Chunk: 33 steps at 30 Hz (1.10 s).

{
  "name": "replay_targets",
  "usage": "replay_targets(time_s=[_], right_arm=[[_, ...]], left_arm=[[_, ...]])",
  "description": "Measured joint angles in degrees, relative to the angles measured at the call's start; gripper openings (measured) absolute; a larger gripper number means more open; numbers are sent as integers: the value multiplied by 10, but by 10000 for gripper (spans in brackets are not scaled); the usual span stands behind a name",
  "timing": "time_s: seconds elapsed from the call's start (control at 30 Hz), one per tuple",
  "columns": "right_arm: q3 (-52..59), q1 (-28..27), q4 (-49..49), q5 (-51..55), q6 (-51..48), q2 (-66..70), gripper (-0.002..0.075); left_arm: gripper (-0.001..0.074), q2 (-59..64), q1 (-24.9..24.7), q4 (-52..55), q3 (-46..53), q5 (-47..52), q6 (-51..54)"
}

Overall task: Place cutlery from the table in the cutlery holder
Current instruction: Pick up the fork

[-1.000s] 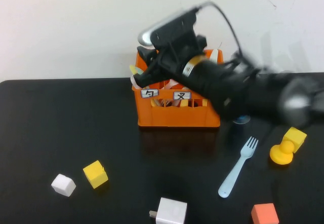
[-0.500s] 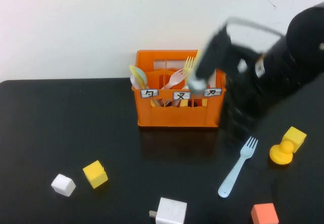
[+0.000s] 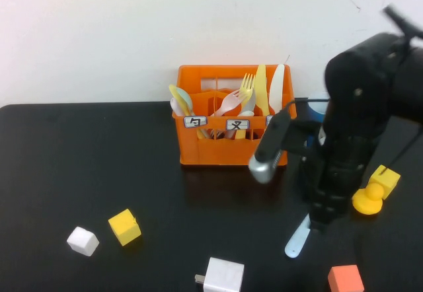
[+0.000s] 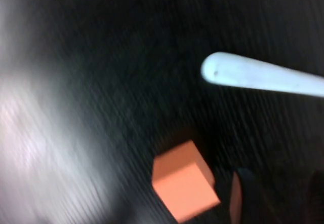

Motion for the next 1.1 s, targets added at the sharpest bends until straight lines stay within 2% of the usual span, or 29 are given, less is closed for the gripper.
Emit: replay_targets(time_s=[0.47,0.57,0.83,1.1], right_arm=[[-1,-8,-95,-94,733,115,241],[-1,-8,-97,-113,821,140,241],[-1,-8,-97,-152,939,174,240],[-1,-16,-146,-152,1039,175,239]], left_arm=[[-3,0,0,0,0,0,0],[-3,0,0,0,0,0,0],[-3,0,0,0,0,0,0],[-3,0,0,0,0,0,1]])
